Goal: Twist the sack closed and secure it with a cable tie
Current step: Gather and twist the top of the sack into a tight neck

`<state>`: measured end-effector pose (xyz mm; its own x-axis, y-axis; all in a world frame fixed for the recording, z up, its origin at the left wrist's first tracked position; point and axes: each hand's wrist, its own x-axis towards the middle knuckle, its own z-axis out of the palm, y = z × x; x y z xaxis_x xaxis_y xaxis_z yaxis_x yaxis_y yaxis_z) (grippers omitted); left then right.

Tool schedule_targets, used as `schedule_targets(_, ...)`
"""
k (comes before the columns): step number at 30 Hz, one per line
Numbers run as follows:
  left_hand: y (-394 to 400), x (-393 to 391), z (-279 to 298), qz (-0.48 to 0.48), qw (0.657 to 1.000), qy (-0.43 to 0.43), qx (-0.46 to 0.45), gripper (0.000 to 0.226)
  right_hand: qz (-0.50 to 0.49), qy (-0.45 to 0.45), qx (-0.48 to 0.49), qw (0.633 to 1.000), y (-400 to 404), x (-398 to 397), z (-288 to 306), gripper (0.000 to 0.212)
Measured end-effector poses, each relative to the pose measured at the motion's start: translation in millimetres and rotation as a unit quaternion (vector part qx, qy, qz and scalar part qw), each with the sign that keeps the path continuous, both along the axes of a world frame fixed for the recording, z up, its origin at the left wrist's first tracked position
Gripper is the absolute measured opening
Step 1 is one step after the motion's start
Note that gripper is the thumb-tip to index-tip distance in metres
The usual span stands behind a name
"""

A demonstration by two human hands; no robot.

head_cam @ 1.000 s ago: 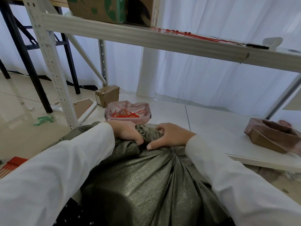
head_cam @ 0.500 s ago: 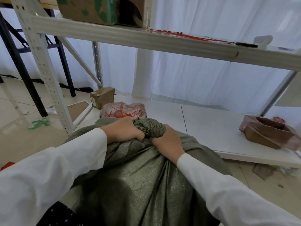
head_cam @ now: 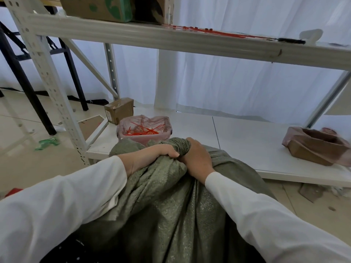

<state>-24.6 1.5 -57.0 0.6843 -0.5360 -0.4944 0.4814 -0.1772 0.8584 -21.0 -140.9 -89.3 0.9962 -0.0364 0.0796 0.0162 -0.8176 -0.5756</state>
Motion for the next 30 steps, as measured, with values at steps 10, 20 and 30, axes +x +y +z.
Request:
schedule_targets(10, -3, 10, -1, 0.080, 0.996, -0.036, -0.008, 0.023, 0.037, 0.064, 0.133, 0.988, -17, 7, 26, 0.045)
schedule_targets(20, -20, 11, 13, 0.126, 0.992, -0.009, 0.003, 0.032, 0.056, 0.126, 0.352, 0.926, 4, -37, 8, 0.098)
schedule_targets(30, -38, 11, 23, 0.164, 0.982, -0.039, 0.082, 0.021, 0.097, 0.171, 0.370, 0.908, -2, -32, 14, 0.028)
